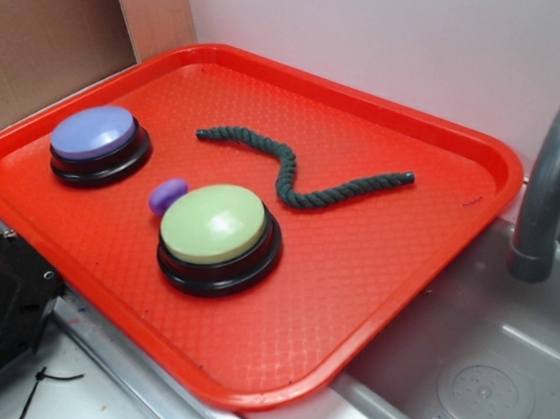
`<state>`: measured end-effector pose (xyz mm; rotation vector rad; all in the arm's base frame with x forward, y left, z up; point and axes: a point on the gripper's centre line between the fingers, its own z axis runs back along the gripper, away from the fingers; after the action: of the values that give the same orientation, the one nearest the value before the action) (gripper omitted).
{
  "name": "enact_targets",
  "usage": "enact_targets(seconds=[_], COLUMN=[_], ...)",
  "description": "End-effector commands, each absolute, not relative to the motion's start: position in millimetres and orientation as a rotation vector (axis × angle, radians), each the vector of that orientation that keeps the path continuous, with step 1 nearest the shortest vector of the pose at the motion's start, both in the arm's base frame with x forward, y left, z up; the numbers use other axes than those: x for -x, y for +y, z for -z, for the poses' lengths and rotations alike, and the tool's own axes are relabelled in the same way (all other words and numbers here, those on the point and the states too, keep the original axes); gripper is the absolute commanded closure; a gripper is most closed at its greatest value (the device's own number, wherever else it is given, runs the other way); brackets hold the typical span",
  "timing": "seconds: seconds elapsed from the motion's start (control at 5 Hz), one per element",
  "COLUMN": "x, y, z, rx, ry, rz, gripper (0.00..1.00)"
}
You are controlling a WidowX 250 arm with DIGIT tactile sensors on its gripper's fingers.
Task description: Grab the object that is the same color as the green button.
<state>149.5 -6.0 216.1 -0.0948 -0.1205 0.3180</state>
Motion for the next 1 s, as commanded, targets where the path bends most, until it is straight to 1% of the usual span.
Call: enact_targets(seconds=[0.0, 0.2, 0.4, 0.6, 0.8], x=[-206.8, -225.6, -256.5, -276.3, -285.8], y=[9.2, 5.0, -13.2, -29.6, -40.0], z=[-185.6, -170.2, -136.0, -105.7, -77.6], rx=[0.254, 0.265, 0.179, 0.19, 0.16], ry=[-0.232, -0.253, -0.269, -0.222, -0.201], rz=[-0.753, -0.883, -1.039, -1.074, -1.051], gripper=[0.0, 0.0, 0.0, 0.0, 0.0])
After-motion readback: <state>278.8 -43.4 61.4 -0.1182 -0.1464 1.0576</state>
